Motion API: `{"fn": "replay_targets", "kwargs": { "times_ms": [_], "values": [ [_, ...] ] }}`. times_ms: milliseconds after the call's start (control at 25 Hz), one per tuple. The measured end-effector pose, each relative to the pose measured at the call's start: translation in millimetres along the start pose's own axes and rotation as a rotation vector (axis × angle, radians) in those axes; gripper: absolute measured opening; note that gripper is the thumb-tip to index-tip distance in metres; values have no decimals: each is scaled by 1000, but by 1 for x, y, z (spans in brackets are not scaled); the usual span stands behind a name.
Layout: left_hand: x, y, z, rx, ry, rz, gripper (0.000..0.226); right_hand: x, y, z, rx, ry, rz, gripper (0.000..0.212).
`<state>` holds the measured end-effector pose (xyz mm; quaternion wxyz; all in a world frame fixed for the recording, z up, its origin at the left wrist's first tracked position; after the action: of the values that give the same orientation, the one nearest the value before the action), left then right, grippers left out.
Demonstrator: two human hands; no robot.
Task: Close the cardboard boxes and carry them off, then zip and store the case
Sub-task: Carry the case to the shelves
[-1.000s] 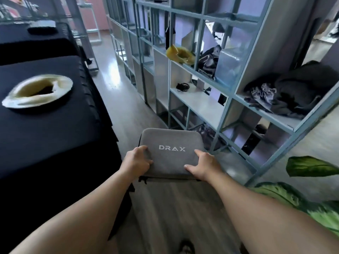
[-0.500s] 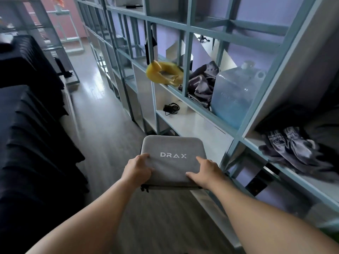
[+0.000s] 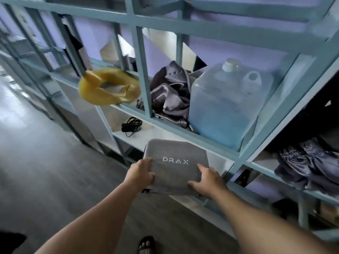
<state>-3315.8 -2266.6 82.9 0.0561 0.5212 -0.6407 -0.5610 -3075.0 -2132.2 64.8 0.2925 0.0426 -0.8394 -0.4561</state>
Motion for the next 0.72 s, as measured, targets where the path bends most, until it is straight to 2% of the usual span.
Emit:
{"fn": "replay_targets", "kwargs": {
  "times_ms": [200,360,560,720],
  "values": [
    [-29,-33,76,204,-190,171,61,-17,-10,19,-20,-208,14,112],
    [-51,-55,110,300,-315,261,64,-22,-18,28,-26,-280,-42,127],
    [-78,-68,133,338,-412,282,61,-28,-25,39,-86,-335,-22,108],
    [-84,-74,142,366,-458,269,71,-18,-17,52,-159,-265,-209,71]
  ]
}}
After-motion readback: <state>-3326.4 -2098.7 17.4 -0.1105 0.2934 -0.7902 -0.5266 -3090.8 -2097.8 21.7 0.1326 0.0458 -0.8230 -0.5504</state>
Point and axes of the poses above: each hand's wrist, its own z-axis towards the middle knuckle, its own y-axis out of the back of the hand, x = y × z, the point moved 10 cm from there along z, towards the middle knuckle, and after that the axes turned 5 degrees about y, right-handed, at the moved point
